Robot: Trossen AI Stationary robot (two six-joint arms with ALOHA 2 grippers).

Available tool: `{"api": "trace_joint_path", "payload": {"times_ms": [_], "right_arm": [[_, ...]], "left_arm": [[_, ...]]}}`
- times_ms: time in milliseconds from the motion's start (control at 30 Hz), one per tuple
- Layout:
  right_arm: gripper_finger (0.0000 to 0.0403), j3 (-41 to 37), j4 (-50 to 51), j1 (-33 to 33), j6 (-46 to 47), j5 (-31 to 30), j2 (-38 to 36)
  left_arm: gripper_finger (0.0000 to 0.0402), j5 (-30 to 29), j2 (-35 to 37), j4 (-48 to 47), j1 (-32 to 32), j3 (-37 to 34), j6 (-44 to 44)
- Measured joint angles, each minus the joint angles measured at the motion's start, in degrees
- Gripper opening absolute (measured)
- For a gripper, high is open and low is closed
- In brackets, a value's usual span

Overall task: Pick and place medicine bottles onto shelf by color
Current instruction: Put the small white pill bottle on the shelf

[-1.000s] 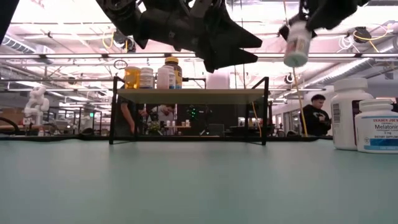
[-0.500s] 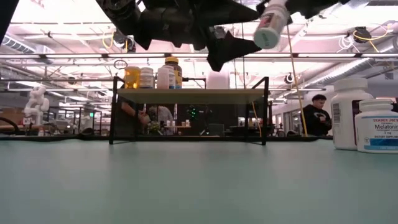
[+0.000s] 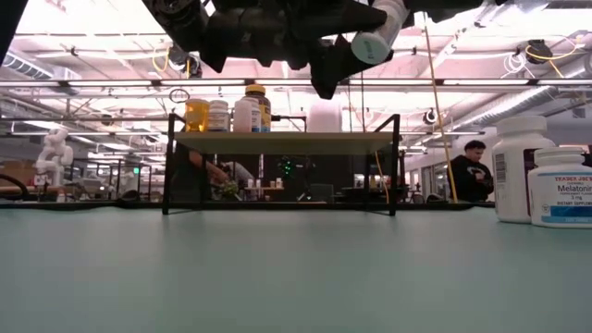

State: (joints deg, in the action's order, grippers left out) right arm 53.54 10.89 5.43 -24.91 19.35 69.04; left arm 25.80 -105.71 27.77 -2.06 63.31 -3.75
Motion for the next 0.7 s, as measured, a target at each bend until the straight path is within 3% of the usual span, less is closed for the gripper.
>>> {"api": "trace_joint_path", "payload": {"times_ms": [133, 267, 467, 700], "right_arm": [[0.0149, 0.0, -0.3, -0.05, -0.42, -0.07, 0.0], [0.0162, -0.01, -1.14, 0.12, 1.05, -3.87, 0.0], [0.0214, -0.02, -2.63, 0.63, 3.49, -15.49, -1.96], [0.0237, -1.69, -8.07, 3.72, 17.9, -28.4, -9.97]], "left_arm": [[0.0186, 0.12, 0.0, -0.09, 0.02, 0.0, 0.22], [0.0156, 0.11, 0.0, -0.13, 0.06, 0.0, 1.7], [0.0175, -5.24, 0.0, 0.32, 0.24, 0.01, 2.34], [0.0166, -8.06, -0.09, 0.53, 0.01, 0.02, 3.5]]}}
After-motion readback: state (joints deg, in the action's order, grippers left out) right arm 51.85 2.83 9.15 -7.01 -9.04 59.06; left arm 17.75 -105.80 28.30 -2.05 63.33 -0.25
